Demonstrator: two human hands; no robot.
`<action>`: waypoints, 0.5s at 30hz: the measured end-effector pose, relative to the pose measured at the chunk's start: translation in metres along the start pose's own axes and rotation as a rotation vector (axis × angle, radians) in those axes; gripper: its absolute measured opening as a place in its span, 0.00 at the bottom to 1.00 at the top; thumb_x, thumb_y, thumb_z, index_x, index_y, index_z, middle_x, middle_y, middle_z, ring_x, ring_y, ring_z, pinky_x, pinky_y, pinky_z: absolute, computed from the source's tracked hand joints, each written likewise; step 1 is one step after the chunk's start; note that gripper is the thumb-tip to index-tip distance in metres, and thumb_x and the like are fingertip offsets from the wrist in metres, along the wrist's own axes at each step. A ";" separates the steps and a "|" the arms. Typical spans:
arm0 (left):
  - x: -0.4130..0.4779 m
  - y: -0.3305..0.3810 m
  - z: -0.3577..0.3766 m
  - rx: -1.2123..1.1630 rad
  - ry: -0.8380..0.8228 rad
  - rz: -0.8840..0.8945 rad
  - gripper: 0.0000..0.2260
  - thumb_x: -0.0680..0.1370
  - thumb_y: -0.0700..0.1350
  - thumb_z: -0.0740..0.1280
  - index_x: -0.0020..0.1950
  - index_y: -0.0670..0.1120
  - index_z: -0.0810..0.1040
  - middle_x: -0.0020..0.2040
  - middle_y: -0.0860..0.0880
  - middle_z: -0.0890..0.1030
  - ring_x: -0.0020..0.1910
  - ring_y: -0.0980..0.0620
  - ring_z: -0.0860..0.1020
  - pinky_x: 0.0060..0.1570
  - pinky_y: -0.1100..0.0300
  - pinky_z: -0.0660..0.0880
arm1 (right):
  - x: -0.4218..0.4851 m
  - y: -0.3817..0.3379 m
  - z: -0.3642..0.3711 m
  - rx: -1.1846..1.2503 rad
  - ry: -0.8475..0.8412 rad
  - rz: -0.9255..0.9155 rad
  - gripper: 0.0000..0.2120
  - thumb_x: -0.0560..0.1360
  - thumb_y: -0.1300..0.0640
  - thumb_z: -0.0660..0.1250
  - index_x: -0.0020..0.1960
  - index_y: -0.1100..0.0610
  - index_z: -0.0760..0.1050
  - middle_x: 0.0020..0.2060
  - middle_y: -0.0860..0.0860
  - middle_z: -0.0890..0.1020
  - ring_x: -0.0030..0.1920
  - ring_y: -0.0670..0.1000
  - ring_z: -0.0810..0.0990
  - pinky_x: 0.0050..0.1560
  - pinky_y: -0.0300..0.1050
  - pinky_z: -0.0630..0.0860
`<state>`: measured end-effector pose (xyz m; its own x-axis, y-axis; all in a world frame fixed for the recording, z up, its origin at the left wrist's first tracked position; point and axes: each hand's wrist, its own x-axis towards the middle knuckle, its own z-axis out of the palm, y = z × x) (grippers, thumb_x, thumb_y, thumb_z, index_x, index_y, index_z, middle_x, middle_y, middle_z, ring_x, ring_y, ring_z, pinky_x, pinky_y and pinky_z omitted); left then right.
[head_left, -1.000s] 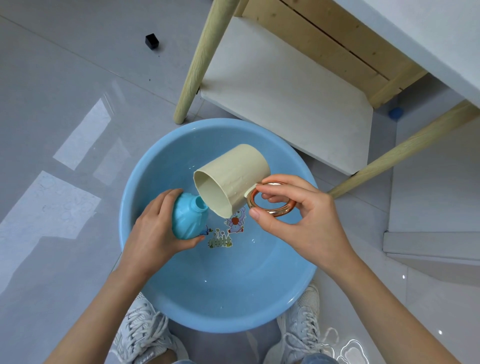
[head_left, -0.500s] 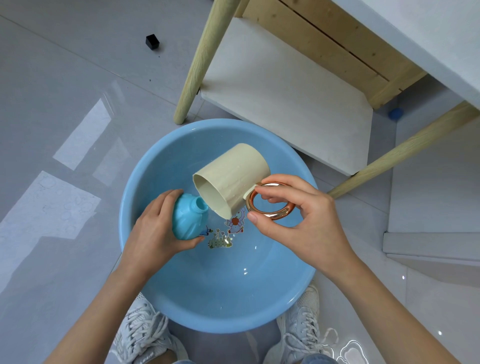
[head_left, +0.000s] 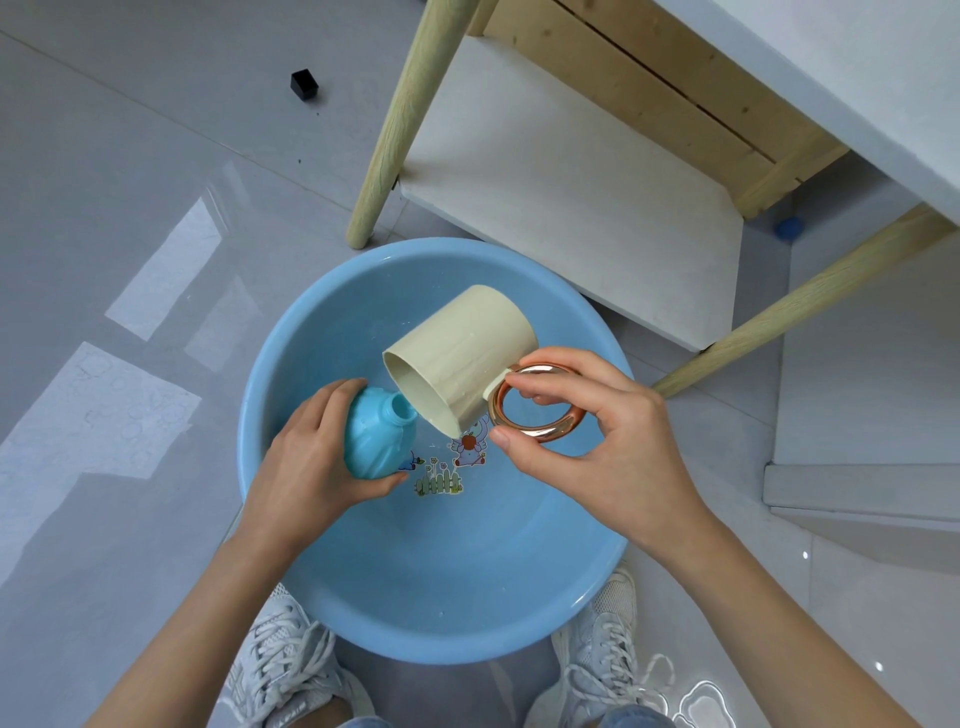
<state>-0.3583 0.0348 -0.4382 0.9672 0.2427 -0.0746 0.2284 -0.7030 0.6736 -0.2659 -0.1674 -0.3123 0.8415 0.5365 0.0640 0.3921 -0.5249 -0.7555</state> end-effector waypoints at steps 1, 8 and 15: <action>0.000 0.000 0.000 0.000 0.001 -0.003 0.41 0.58 0.54 0.81 0.67 0.44 0.70 0.61 0.48 0.76 0.58 0.45 0.75 0.54 0.52 0.72 | 0.000 0.000 0.000 -0.002 -0.001 -0.003 0.18 0.68 0.49 0.73 0.53 0.59 0.83 0.52 0.50 0.80 0.48 0.46 0.80 0.50 0.38 0.77; 0.000 -0.001 0.000 0.004 -0.008 -0.003 0.41 0.58 0.53 0.81 0.67 0.43 0.70 0.61 0.48 0.76 0.58 0.44 0.75 0.54 0.51 0.72 | 0.000 -0.001 0.000 -0.016 -0.002 -0.020 0.18 0.68 0.50 0.74 0.53 0.59 0.82 0.52 0.51 0.80 0.48 0.45 0.79 0.51 0.37 0.76; -0.001 -0.001 0.000 0.000 -0.001 0.000 0.41 0.58 0.54 0.81 0.67 0.44 0.70 0.61 0.49 0.75 0.58 0.45 0.75 0.54 0.53 0.71 | -0.001 -0.001 0.000 -0.039 0.001 -0.034 0.17 0.67 0.51 0.75 0.53 0.59 0.83 0.52 0.51 0.80 0.48 0.43 0.79 0.51 0.36 0.75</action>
<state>-0.3589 0.0349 -0.4386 0.9673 0.2422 -0.0751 0.2283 -0.7031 0.6735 -0.2670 -0.1667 -0.3117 0.8276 0.5540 0.0900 0.4348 -0.5315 -0.7270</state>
